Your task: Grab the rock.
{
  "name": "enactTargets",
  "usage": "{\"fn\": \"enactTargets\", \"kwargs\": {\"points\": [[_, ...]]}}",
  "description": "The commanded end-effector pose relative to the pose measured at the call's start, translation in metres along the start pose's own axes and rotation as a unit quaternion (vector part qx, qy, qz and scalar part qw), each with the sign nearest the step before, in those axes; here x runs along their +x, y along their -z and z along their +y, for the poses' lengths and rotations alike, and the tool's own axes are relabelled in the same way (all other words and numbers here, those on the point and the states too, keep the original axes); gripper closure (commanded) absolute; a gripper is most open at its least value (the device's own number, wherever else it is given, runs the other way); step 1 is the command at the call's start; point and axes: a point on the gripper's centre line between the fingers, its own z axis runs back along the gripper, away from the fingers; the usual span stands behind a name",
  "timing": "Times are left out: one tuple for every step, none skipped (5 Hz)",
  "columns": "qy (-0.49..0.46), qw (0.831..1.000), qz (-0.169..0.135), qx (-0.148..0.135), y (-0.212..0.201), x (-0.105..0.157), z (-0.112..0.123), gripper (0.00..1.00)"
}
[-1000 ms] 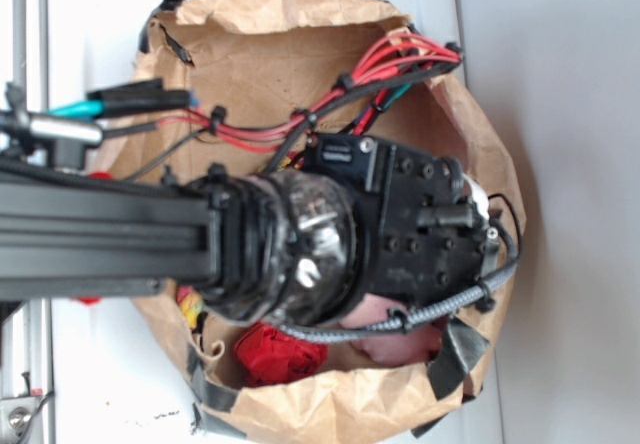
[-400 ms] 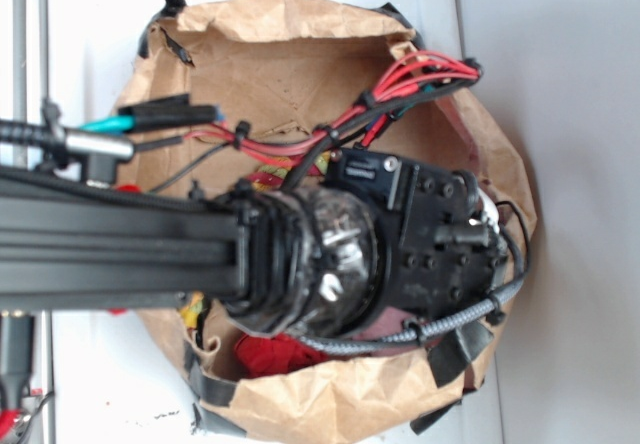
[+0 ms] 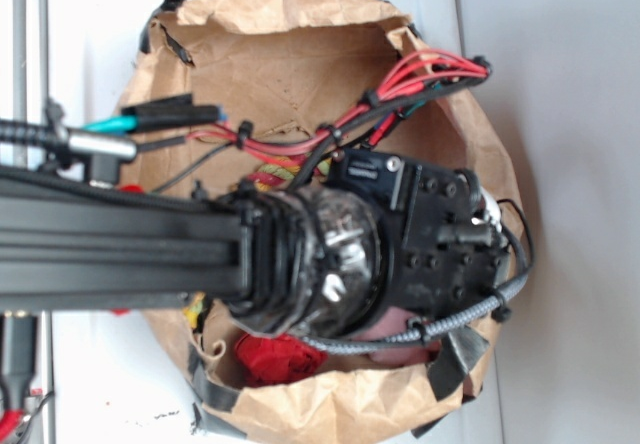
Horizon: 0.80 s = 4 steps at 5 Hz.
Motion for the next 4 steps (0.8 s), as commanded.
{"fn": "enactTargets", "kwargs": {"points": [[0.018, 0.999, -0.008, -0.035, -0.021, 0.01, -0.008, 1.0], [0.038, 0.998, 0.007, -0.051, -0.036, 0.014, -0.002, 1.0], [0.07, 0.995, 0.02, -0.074, -0.052, 0.023, 0.002, 1.0], [0.141, 0.987, 0.02, -0.076, -0.071, 0.031, 0.001, 1.0]]}}
